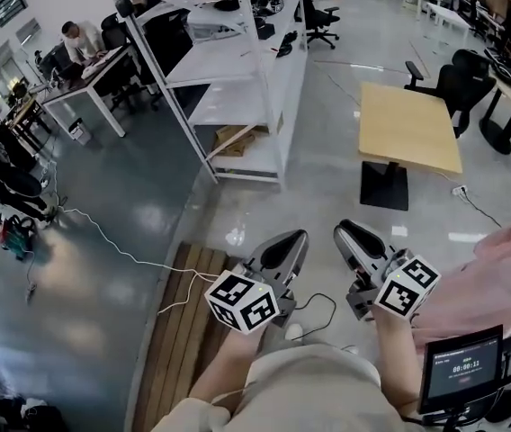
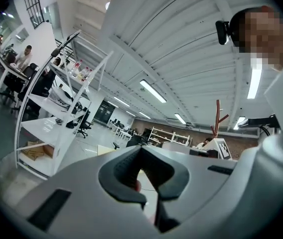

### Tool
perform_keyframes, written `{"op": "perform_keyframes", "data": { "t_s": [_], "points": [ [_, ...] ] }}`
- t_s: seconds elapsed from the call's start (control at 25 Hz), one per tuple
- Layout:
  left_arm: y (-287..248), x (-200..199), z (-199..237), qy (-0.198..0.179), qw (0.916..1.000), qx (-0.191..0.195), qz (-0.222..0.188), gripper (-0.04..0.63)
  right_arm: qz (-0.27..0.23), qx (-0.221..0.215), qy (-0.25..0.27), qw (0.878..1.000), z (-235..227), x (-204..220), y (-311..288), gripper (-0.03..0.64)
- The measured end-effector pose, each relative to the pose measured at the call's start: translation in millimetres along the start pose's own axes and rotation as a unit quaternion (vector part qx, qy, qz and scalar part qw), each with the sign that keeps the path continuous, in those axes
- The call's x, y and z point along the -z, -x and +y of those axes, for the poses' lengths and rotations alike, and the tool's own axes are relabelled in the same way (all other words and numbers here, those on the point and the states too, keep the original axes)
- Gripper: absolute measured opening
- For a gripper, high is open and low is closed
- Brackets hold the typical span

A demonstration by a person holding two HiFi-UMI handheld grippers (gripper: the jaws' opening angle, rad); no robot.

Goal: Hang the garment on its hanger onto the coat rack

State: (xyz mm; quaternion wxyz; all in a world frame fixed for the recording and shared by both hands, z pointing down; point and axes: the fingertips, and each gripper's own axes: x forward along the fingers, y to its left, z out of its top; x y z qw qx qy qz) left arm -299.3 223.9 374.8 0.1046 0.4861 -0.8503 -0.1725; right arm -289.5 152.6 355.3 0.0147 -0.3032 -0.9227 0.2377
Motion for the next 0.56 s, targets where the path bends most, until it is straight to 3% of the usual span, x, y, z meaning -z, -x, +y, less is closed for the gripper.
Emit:
{"op": "perform_keyframes", "data": {
  "t_s": [0.32,0.56],
  "points": [
    [-5,-12,-9,0.012,0.9985,0.038,-0.038,-0.005,0.0,0.001,0.002,1.0,-1,0,-1,0.083],
    [-18,-4,-22,-0.009,0.9977,0.059,-0.031,-0.005,-0.011,0.001,-0.011,1.0,-11,-3,5,0.083]
  ]
}}
